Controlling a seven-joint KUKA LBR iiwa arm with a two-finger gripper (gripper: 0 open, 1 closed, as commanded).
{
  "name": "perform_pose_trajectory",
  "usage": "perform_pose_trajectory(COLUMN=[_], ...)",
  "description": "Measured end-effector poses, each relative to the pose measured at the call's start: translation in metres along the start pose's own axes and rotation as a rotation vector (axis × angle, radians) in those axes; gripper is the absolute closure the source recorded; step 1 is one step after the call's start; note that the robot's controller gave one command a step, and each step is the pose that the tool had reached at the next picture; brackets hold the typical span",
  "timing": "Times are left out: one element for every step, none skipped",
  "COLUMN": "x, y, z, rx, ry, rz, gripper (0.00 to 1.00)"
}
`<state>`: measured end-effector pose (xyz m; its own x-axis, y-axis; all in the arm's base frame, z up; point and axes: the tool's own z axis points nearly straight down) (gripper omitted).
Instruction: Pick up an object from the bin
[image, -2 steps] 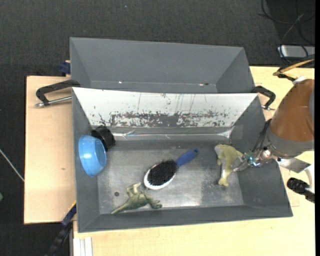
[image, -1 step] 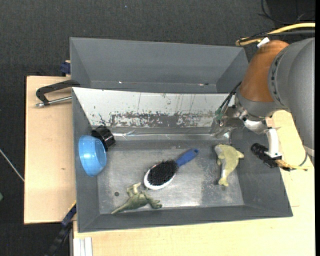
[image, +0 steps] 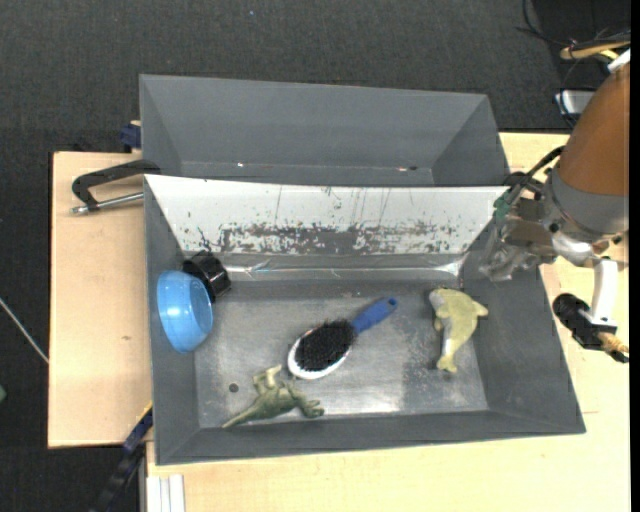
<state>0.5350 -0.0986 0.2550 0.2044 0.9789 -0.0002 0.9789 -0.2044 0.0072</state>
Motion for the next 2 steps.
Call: perform_pose_trajectory(x=[0.001,0.025], y=[-0.001,0.049], z=[0.003,0.137], rx=[0.007,0.015], ry=[0.0,0.001], rz=[-0.003,-0.007], gripper=[0.0,0.0])
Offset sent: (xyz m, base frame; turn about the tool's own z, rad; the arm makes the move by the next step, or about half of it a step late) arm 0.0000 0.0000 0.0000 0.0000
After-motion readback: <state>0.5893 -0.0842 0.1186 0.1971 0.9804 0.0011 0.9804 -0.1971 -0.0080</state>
